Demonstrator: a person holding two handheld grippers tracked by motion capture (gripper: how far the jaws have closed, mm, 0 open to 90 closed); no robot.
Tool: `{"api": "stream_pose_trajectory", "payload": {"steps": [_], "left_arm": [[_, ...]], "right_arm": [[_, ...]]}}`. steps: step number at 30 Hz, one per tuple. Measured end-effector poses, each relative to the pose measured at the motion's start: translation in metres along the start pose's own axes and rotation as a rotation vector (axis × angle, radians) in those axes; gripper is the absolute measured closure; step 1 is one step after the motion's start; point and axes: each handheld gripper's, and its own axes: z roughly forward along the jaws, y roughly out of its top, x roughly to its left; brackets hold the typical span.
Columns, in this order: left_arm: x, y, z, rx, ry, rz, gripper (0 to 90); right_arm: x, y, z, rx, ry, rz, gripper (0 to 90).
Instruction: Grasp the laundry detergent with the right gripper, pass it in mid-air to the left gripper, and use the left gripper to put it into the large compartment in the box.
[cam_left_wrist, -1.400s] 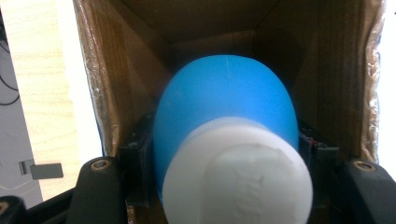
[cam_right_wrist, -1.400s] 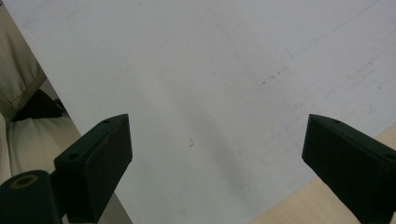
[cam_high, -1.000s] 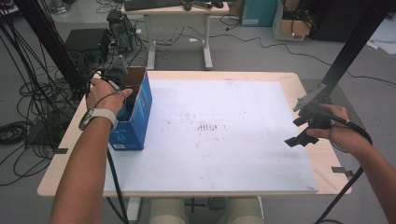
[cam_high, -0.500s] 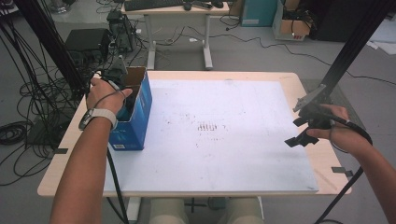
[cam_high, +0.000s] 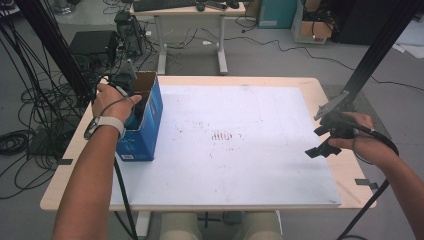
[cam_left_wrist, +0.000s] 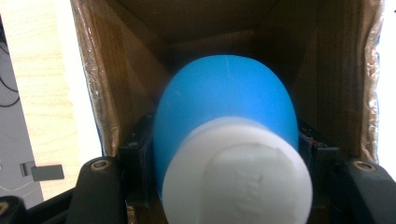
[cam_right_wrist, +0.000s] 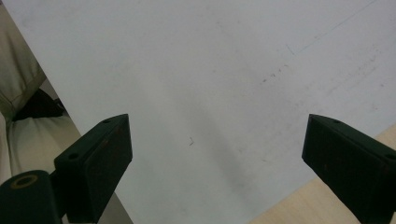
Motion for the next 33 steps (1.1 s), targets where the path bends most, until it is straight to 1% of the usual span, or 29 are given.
{"api": "stream_pose_trajectory", "payload": {"steps": [3,4,8,13,15,17,19,20,22,26,33], "left_arm": [[0.0002,0.0,-0.0002,0.003,-0.001,0.003,37.2],[0.0001,-0.0001,-0.0002,0.002,0.0,0.003,37.2],[0.0009,0.0,0.0,0.0,-0.002,0.008,37.2],[0.0018,0.0008,0.0003,0.004,-0.01,0.0,37.1],[0.003,0.0011,0.0005,0.006,-0.027,-0.004,36.1],[0.0035,0.0011,0.0027,0.018,-0.05,-0.007,30.3],[0.0046,0.0006,0.0034,0.014,-0.053,0.002,28.9],[0.0046,0.0004,0.0038,0.009,-0.059,-0.005,28.7],[0.0056,0.0004,0.0038,0.011,-0.062,-0.007,28.2],[0.006,0.0003,0.0036,0.011,-0.065,-0.006,28.0],[0.0067,0.0004,0.0031,0.008,-0.061,-0.009,27.4]], "right_arm": [[0.0,0.0003,0.0,-0.001,0.0,-0.002,8.5],[-0.0006,0.0003,0.0,0.002,-0.002,-0.012,8.4],[-0.0004,0.0001,0.0004,0.003,-0.003,-0.011,8.5],[-0.0005,-0.0004,0.0006,0.004,-0.003,-0.009,8.4],[-0.0005,-0.0009,0.0009,0.003,0.001,-0.008,8.4],[-0.0004,-0.0012,0.0015,0.004,0.0,-0.007,8.4],[-0.0006,-0.0015,0.0021,0.007,-0.001,-0.009,8.4],[-0.0007,-0.0014,0.0023,0.006,0.002,-0.01,8.4],[0.0,-0.001,0.0024,0.006,0.0,-0.006,8.4],[0.0,-0.0003,0.0022,0.009,0.0,-0.012,8.4],[0.0008,0.0001,0.0014,0.006,0.0,-0.011,8.4]]}}
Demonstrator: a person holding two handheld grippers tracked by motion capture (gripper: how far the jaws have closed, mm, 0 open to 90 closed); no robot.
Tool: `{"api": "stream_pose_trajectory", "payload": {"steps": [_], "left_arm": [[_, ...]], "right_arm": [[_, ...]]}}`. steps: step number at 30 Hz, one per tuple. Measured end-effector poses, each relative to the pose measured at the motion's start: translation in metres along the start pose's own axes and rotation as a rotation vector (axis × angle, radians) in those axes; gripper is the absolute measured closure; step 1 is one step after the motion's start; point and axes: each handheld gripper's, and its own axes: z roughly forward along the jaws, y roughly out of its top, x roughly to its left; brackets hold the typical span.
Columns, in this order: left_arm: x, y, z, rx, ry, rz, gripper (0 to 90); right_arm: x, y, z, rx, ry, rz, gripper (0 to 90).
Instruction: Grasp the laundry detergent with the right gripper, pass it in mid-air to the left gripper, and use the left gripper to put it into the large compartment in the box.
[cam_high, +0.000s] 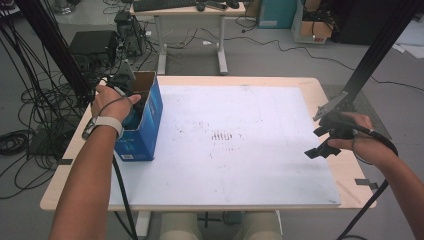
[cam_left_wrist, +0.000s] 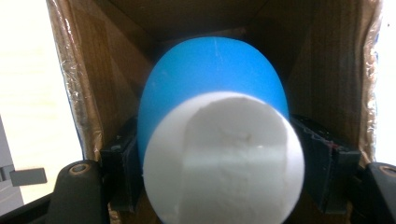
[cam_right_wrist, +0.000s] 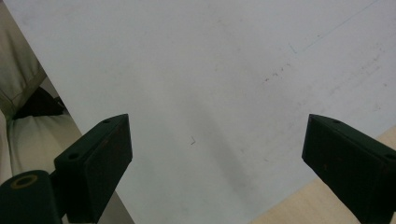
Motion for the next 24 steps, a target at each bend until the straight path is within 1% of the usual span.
{"api": "stream_pose_trajectory", "payload": {"steps": [3,5,8,9,11,12,14,16,17,18,19,21,22,24], "left_arm": [[0.0,0.0,-0.001,0.003,-0.002,0.004,27.4],[0.0,0.0,-0.003,-0.007,-0.003,0.002,27.4],[-0.002,-0.001,-0.005,-0.011,0.006,0.012,27.4],[-0.001,-0.001,-0.006,-0.008,0.003,0.018,27.4],[-0.001,-0.002,-0.007,-0.013,0.003,0.016,27.4],[-0.001,-0.002,-0.009,-0.003,0.001,0.031,27.3],[-0.001,-0.002,-0.009,-0.016,0.003,0.028,27.1],[0.0,-0.002,-0.013,-0.023,-0.002,0.031,23.9],[0.001,-0.002,-0.016,-0.035,-0.016,0.021,20.4],[0.001,-0.003,-0.017,-0.045,-0.018,0.019,19.3],[0.002,-0.002,-0.019,-0.037,-0.016,0.037,17.8],[0.002,-0.003,-0.021,-0.04,-0.019,0.034,16.2],[0.001,-0.003,-0.021,-0.046,-0.022,0.027,14.6],[0.001,-0.003,-0.024,-0.046,-0.024,0.034,12.6]], "right_arm": [[0.0,0.0,0.0,-0.003,0.003,0.006,8.5],[0.0,0.0,0.0,-0.001,0.002,0.007,8.4],[0.001,0.0,0.0,-0.002,0.002,0.006,8.4],[0.001,0.0,0.0,-0.004,0.001,0.003,8.4],[0.001,0.0,-0.001,-0.007,0.003,0.004,8.4],[0.001,0.0,-0.001,-0.007,0.003,0.002,8.4],[0.002,0.001,-0.001,-0.007,0.002,0.003,8.5],[0.002,0.001,-0.001,-0.007,0.004,-0.001,8.5],[0.003,0.001,-0.002,-0.007,0.003,0.0,8.4],[0.003,0.0,-0.002,-0.006,0.002,0.001,8.5],[0.003,0.0,-0.002,-0.007,0.003,0.002,8.4],[0.003,0.001,-0.002,-0.005,0.001,-0.001,8.5],[0.003,0.0,-0.003,-0.006,0.0,-0.01,8.4],[0.004,0.001,-0.003,-0.006,0.001,-0.004,8.5]]}}
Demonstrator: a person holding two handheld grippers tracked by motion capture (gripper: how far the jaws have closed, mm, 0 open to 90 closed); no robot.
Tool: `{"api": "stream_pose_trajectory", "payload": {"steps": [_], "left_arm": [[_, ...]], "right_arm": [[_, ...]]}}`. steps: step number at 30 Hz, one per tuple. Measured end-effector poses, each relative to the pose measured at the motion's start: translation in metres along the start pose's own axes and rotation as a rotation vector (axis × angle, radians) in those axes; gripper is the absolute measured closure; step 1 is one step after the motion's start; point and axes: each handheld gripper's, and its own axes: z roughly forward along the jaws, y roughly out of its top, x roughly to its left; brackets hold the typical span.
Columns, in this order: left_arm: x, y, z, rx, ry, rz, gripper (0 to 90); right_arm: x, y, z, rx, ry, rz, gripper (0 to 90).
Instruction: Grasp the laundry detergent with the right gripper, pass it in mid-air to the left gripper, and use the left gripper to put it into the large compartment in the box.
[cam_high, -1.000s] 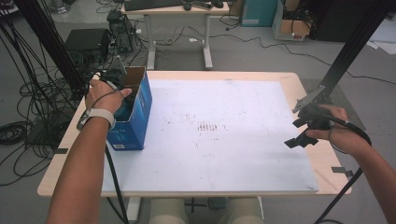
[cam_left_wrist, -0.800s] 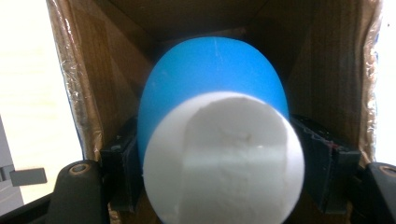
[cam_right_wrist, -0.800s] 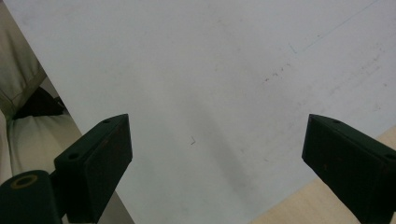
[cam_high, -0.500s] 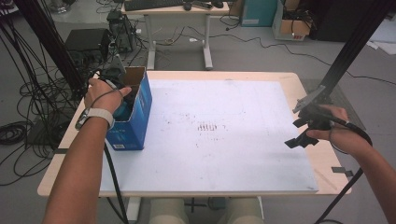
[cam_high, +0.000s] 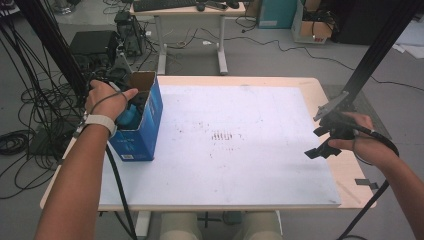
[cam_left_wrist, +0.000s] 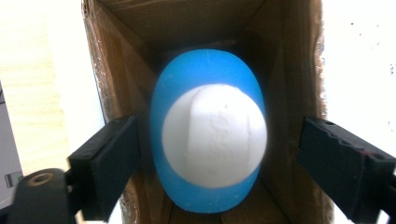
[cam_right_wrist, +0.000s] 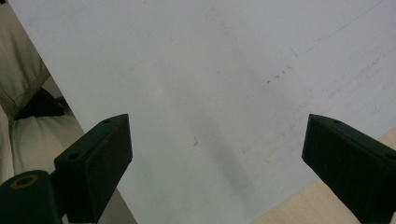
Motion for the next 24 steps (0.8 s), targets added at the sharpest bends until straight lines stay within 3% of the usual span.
{"api": "stream_pose_trajectory", "payload": {"steps": [2,9,12,14,19,24], "left_arm": [[-0.001,0.0,-0.003,-0.008,-0.003,0.004,11.2],[-0.004,-0.002,-0.017,-0.045,-0.012,0.042,8.5],[-0.008,0.0,-0.029,-0.061,-0.005,0.094,8.1],[-0.009,0.0,-0.037,-0.071,-0.002,0.113,8.1],[-0.019,0.002,-0.06,-0.106,-0.007,0.147,8.1],[-0.032,0.003,-0.084,-0.138,-0.007,0.219,8.1]], "right_arm": [[-0.002,0.0,-0.001,0.008,-0.009,-0.031,8.4],[0.0,0.001,-0.004,0.008,-0.013,-0.032,8.5],[0.001,0.001,-0.005,0.009,-0.015,-0.026,8.5],[0.003,0.001,-0.005,-0.002,-0.01,0.006,8.5],[0.004,0.0,-0.009,-0.002,-0.013,0.004,8.5],[0.004,0.0,-0.012,0.002,-0.016,0.007,8.5]]}}
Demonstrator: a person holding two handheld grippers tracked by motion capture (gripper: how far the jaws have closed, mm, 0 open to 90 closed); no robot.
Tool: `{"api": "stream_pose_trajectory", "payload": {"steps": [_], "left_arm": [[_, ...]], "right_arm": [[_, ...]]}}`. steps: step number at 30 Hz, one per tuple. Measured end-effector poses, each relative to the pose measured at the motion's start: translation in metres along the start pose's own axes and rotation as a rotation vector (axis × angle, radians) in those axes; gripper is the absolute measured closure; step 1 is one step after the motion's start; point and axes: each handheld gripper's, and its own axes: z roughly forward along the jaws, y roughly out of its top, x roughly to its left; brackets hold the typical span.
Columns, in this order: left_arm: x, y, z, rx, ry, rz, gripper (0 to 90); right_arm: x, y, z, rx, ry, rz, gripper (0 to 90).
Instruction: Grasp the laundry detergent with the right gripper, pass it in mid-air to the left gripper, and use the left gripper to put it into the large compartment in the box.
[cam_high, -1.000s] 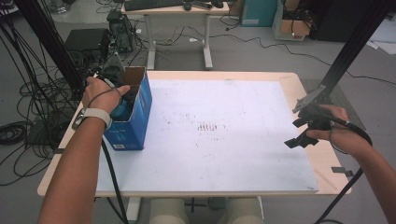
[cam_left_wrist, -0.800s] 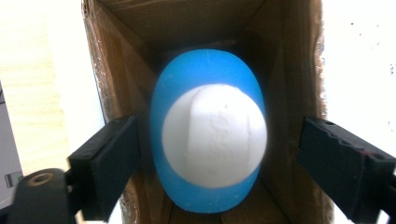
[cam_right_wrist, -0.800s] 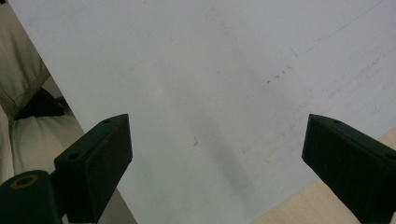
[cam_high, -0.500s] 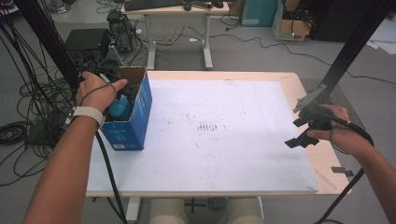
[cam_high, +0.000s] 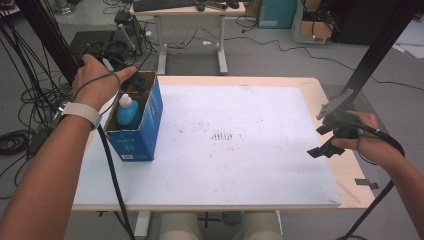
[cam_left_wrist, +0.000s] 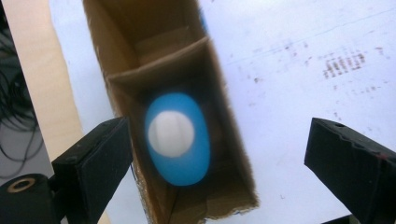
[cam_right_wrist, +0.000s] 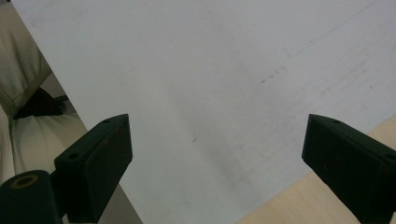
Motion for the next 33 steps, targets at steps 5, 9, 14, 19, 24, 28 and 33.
{"api": "stream_pose_trajectory", "payload": {"steps": [5,9,14,19,24,28,33], "left_arm": [[-0.015,0.007,-0.017,-0.025,-0.005,0.075,8.2],[-0.031,0.011,-0.024,-0.026,-0.021,0.151,8.2],[-0.055,0.013,-0.029,-0.016,-0.036,0.266,8.6],[-0.076,0.013,-0.032,-0.008,-0.058,0.367,8.5],[-0.093,0.011,-0.039,0.042,-0.063,0.51,8.5],[-0.106,0.008,-0.044,0.063,-0.081,0.593,8.9],[-0.122,0.0,-0.05,0.082,-0.109,0.687,8.7]], "right_arm": [[0.0,0.001,-0.001,-0.001,-0.001,0.0,8.5],[0.0,0.002,-0.001,0.002,0.0,0.0,8.5],[0.0,0.003,-0.002,-0.004,0.002,0.001,8.3],[0.0,0.005,-0.003,0.0,0.003,-0.002,8.3],[0.0,0.005,-0.005,-0.001,0.002,0.007,8.3],[-0.001,0.005,-0.006,0.002,-0.001,0.006,8.3],[0.0,0.006,-0.006,0.002,0.004,0.007,8.3]]}}
